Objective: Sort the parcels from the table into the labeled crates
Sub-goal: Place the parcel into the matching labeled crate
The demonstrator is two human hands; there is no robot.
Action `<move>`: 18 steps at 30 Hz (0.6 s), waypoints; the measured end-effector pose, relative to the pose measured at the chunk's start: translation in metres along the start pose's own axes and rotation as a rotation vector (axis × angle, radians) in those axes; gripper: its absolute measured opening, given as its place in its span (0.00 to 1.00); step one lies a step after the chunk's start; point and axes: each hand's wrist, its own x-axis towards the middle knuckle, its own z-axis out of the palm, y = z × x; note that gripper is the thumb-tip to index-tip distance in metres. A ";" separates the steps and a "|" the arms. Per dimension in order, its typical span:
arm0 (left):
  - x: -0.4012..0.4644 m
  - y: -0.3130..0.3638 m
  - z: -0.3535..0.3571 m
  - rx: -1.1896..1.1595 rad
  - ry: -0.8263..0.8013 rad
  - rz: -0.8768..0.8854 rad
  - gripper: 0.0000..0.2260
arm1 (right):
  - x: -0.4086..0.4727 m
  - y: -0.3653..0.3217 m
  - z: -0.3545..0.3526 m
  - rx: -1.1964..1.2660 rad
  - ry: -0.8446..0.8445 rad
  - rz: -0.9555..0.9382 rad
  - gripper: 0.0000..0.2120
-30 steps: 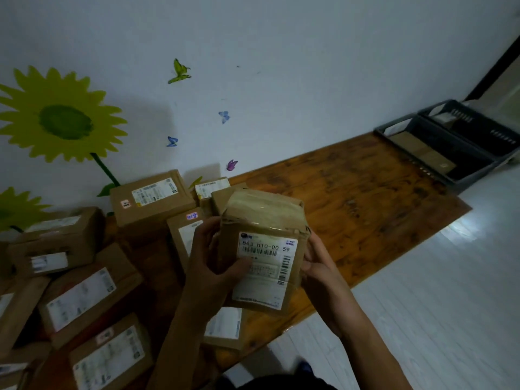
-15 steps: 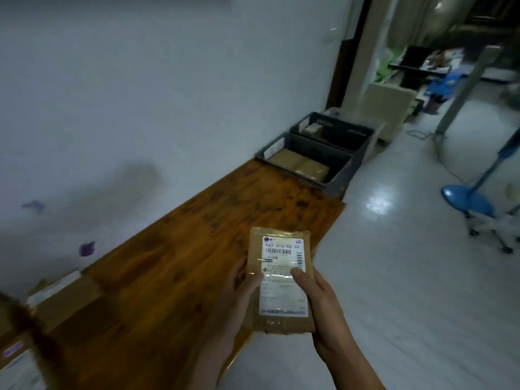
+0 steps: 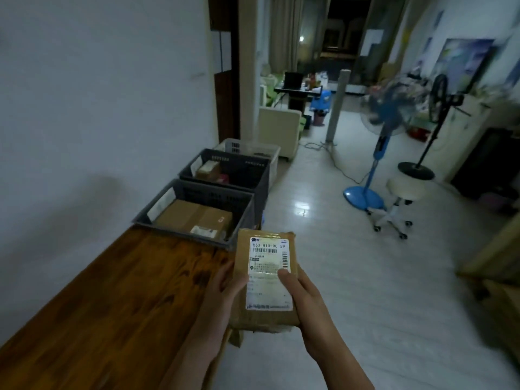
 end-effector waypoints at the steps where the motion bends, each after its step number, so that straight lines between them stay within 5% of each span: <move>1: 0.023 0.017 0.007 -0.009 -0.010 -0.025 0.22 | 0.026 -0.009 -0.004 0.002 0.026 -0.012 0.15; 6: 0.150 0.070 0.039 -0.182 -0.167 -0.178 0.15 | 0.134 -0.059 -0.021 0.040 0.135 -0.001 0.15; 18: 0.455 0.093 0.131 -0.213 -0.125 -0.161 0.16 | 0.414 -0.160 -0.108 0.008 0.191 0.024 0.15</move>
